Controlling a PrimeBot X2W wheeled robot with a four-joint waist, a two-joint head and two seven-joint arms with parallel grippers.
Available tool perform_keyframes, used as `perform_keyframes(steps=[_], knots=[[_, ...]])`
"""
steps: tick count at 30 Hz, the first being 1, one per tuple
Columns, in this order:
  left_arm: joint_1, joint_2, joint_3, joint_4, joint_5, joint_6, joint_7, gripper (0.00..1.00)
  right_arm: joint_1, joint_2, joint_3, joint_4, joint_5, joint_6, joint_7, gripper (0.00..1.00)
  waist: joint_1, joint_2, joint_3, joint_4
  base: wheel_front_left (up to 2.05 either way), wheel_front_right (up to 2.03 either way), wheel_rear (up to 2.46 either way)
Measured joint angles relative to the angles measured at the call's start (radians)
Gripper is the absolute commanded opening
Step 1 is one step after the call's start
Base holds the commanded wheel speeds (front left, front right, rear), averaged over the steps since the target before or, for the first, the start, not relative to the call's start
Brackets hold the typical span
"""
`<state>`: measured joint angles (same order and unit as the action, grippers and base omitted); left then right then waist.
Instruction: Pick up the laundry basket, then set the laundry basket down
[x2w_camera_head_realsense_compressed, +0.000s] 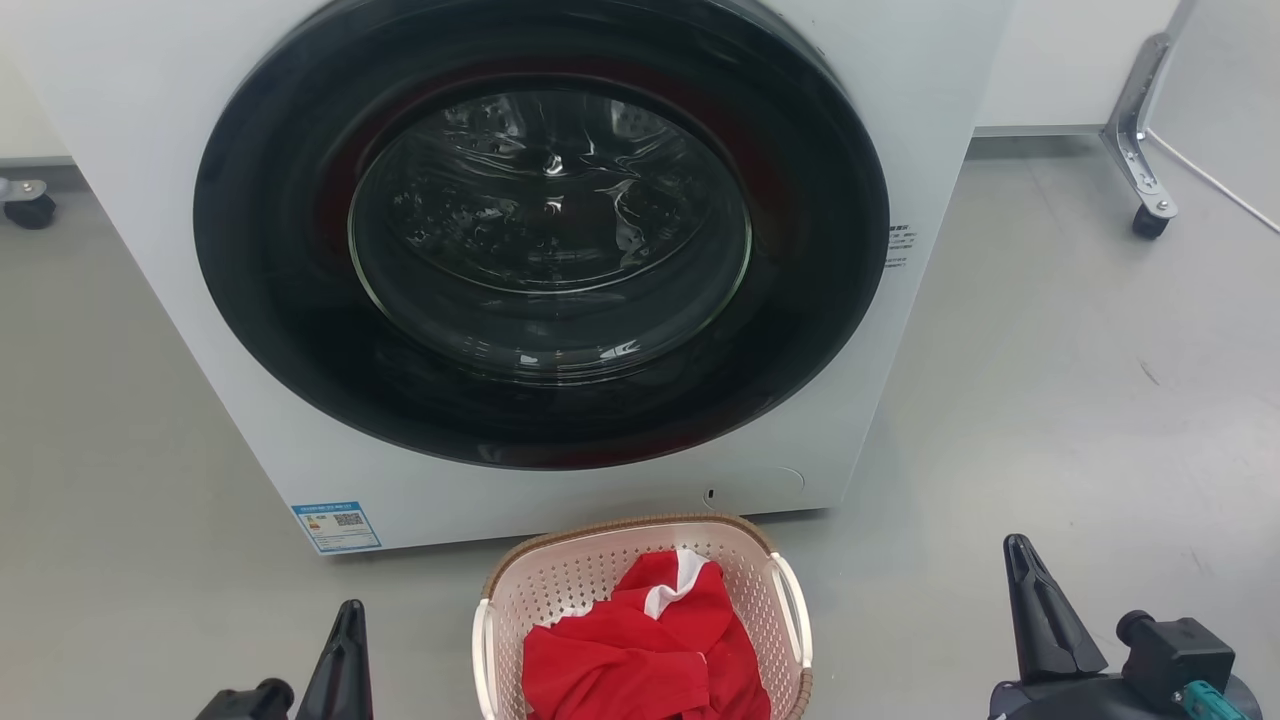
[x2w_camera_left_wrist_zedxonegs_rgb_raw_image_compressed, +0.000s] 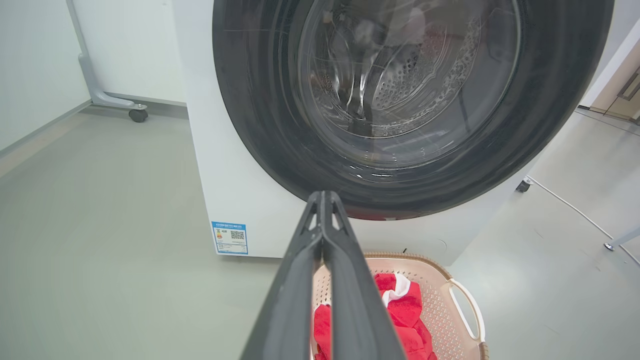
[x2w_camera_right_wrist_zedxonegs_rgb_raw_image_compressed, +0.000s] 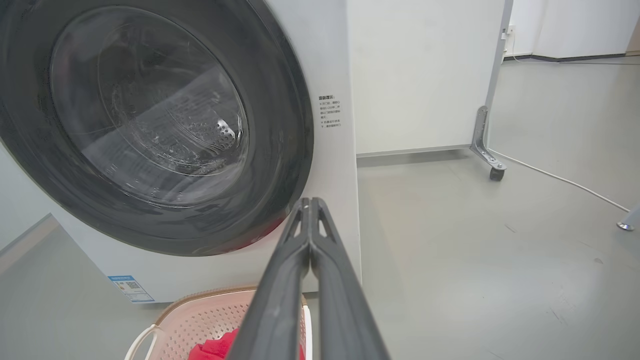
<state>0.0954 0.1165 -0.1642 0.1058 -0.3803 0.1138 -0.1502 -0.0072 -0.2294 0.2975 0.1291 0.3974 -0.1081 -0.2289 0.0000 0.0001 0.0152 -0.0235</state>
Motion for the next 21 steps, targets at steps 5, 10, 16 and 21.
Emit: perform_keyframes(steps=[5,10,16,21], knots=[[-0.002,-0.005,0.018,0.011,-0.060,-0.010,0.012,0.00,-0.001,0.009,-0.021,0.007,0.058,0.013,0.018,0.00,0.0000,0.0000,-0.001,0.001,0.00,0.00,0.00],[-0.005,-0.010,0.030,0.019,-0.132,-0.022,0.026,0.00,-0.002,0.019,-0.044,0.015,0.131,0.022,0.038,0.00,0.0000,0.0000,-0.001,0.003,0.00,0.00,0.00],[-0.008,-0.015,0.047,0.030,-0.210,-0.036,0.048,0.00,-0.004,0.030,-0.072,0.026,0.207,0.038,0.064,0.00,0.0000,0.0000,-0.002,0.004,0.00,0.00,0.00],[-0.016,-0.018,0.060,0.041,-0.275,-0.045,0.062,0.00,-0.005,0.041,-0.096,0.036,0.271,0.048,0.083,0.00,0.0000,0.0000,-0.003,0.005,0.00,0.00,0.00]])
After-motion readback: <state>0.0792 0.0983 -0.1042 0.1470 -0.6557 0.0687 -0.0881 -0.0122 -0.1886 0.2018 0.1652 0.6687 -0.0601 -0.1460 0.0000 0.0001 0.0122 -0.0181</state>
